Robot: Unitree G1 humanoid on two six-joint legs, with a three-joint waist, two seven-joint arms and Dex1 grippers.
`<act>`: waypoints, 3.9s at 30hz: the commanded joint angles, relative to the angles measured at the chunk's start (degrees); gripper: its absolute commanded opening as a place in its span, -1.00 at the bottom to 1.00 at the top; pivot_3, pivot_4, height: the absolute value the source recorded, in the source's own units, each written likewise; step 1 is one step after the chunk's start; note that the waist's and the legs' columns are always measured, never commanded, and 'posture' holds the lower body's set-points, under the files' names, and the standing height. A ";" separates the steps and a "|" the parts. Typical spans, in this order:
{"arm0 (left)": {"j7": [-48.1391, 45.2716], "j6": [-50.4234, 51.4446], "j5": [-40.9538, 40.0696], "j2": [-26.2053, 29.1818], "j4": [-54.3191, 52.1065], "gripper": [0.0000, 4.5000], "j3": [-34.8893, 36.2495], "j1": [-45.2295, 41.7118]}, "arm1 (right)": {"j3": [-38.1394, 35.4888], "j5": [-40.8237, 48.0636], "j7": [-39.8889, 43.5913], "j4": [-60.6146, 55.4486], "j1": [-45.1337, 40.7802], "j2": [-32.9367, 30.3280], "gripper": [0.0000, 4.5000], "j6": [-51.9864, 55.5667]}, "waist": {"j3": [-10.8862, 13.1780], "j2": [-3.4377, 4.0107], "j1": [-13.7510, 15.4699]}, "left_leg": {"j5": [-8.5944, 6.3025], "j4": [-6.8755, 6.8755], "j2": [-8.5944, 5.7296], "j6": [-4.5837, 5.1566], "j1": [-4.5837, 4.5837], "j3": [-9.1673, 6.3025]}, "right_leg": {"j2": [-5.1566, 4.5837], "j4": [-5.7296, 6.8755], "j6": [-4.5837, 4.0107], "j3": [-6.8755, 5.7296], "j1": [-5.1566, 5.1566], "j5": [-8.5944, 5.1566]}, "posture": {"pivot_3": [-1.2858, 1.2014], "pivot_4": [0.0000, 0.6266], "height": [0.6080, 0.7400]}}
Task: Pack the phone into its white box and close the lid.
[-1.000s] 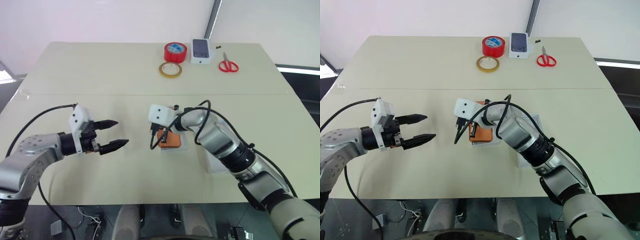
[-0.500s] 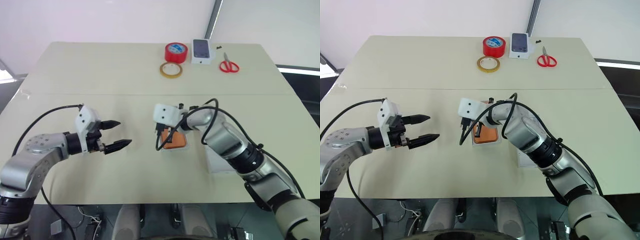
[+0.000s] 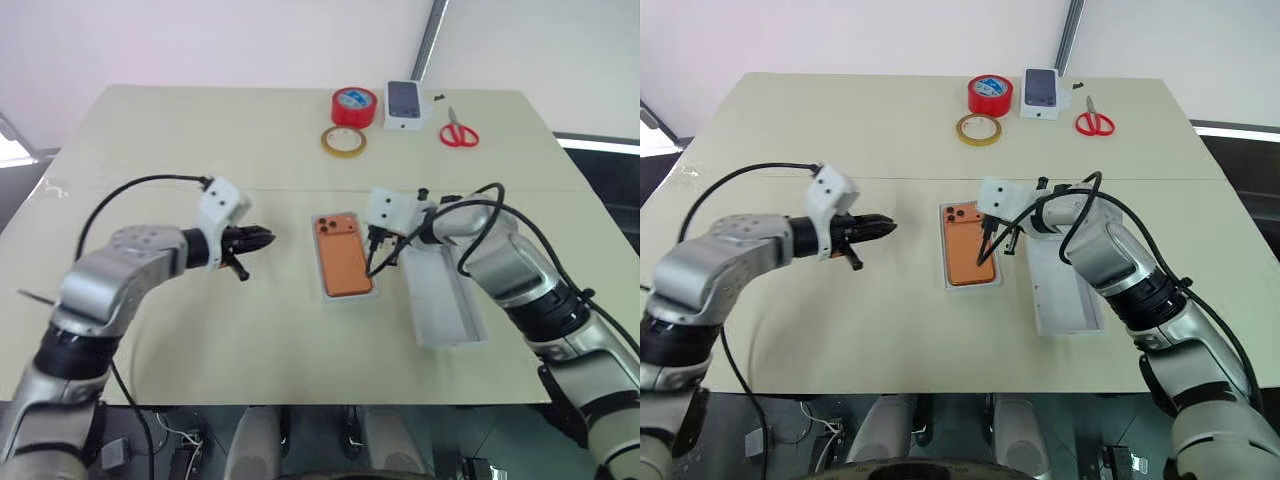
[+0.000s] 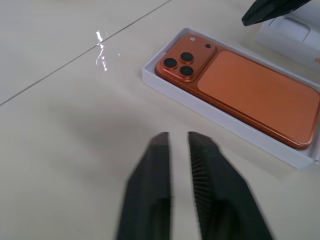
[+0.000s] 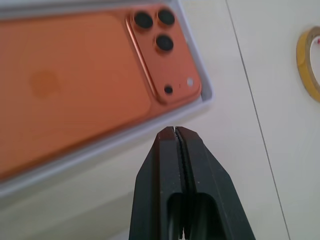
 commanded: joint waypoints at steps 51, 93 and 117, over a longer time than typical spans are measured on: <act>-15.57 -6.05 20.26 -18.98 0.06 -0.73 -24.26 -5.41 | -6.96 -3.29 7.45 -30.32 23.96 -14.26 -1.00 12.70 | -0.03 0.05 1.42 | -0.29 0.85 0.18 0.39 -0.09 -0.08 | 0.16 0.07 0.08 0.13 0.28 -0.09 | 0.03 -0.52 1.00; -14.93 -26.76 16.42 -13.16 3.87 -0.75 -3.14 -3.63 | -21.49 22.11 1.10 -26.10 15.00 -15.04 0.24 45.87 | -0.04 0.08 1.31 | -0.30 0.87 0.26 0.40 -0.07 -0.07 | 0.12 0.15 0.06 0.19 0.27 -0.07 | 0.03 -0.52 1.00; -27.41 -28.81 7.54 -4.69 -9.91 -0.75 -2.11 10.24 | -26.21 36.57 -23.15 -25.19 20.75 -6.61 -0.98 55.11 | -0.07 0.06 1.29 | -0.31 0.88 0.18 0.41 -0.06 -0.01 | 0.01 0.12 0.07 0.15 0.31 -0.07 | 0.03 -0.52 1.00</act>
